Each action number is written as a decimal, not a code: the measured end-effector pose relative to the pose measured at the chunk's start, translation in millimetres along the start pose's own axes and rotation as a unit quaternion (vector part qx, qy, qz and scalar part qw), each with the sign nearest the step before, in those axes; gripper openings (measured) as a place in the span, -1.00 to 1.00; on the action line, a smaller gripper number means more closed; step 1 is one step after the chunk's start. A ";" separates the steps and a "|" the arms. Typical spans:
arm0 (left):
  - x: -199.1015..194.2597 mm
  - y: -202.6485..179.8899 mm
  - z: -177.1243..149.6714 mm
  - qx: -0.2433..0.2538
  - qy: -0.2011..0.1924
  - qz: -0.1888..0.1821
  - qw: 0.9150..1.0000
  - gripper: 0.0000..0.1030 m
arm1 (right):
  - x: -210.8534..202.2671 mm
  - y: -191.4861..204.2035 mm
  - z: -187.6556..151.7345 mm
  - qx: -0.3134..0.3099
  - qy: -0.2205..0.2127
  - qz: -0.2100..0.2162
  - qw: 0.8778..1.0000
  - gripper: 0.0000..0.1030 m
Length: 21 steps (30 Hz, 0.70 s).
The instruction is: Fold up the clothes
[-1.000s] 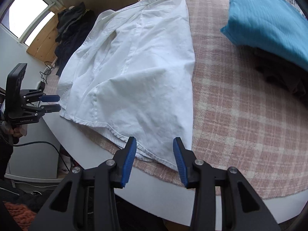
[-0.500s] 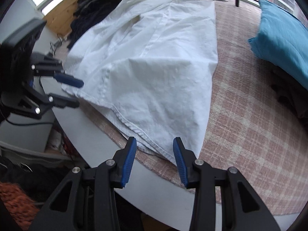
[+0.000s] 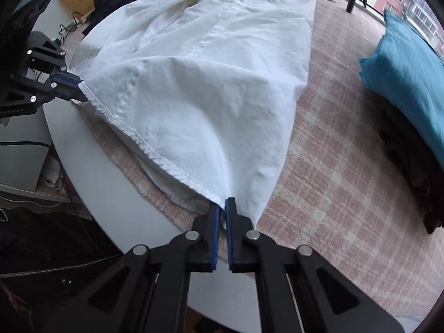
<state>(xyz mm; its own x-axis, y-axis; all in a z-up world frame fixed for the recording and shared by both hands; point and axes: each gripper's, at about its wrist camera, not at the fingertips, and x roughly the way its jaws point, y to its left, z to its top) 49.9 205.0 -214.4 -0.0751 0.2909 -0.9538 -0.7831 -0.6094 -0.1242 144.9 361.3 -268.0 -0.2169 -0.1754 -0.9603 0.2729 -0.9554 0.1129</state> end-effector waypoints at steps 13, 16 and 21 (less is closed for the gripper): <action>-42.2 41.2 -42.0 -0.106 -0.019 0.026 0.994 -0.65 | -48.6 -0.4 22.5 0.066 -0.038 0.064 0.995 -0.86; -69.1 93.2 -78.1 -0.201 -0.042 0.067 0.976 -0.45 | -49.9 13.8 61.0 0.057 -0.061 0.071 0.994 -0.80; -54.7 133.6 -110.0 -0.317 -0.064 0.087 0.942 -0.42 | -52.6 35.4 132.8 0.035 -0.096 0.076 0.992 -0.44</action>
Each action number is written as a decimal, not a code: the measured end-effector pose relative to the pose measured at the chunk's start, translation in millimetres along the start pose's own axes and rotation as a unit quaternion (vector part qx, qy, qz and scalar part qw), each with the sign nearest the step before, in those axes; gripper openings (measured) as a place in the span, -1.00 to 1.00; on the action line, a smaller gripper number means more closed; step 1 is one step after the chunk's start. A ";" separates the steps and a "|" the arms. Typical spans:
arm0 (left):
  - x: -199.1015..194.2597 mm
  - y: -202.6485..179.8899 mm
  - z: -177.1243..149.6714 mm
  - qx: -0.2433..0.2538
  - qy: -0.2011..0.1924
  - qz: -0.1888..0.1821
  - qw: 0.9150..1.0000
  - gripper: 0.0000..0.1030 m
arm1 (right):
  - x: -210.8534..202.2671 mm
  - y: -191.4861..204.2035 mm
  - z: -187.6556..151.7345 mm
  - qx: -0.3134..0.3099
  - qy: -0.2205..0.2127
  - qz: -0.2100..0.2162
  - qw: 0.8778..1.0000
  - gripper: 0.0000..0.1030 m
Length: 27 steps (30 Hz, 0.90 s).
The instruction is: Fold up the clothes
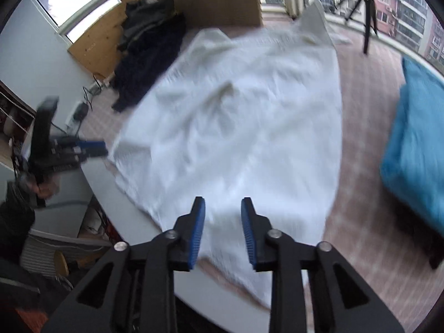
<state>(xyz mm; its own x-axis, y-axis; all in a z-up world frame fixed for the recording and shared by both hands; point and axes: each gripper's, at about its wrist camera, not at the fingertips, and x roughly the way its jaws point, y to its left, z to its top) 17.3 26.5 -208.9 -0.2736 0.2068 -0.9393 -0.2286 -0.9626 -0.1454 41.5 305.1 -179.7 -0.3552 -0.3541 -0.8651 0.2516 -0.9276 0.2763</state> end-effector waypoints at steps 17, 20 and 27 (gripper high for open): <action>68.0 2.3 46.6 0.018 0.000 0.058 0.998 -0.32 | 24.1 0.2 44.1 -0.020 0.022 -0.025 0.999 -0.43; 67.7 5.6 46.8 0.003 -0.003 0.050 0.999 -0.32 | 13.4 -17.2 31.3 -0.004 0.019 -0.031 0.999 -0.29; 27.8 5.6 35.0 -0.016 -0.045 0.017 0.999 -0.88 | 4.7 -56.3 14.6 0.053 0.009 -0.025 0.998 -0.21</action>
<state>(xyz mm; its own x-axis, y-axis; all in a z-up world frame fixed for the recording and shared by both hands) -24.3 33.0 -225.0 -0.3641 0.1872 -0.9123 -0.1879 -0.9742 -0.1248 12.6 353.9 -193.2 -0.3475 -0.3063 -0.8863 0.1363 -0.9516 0.2754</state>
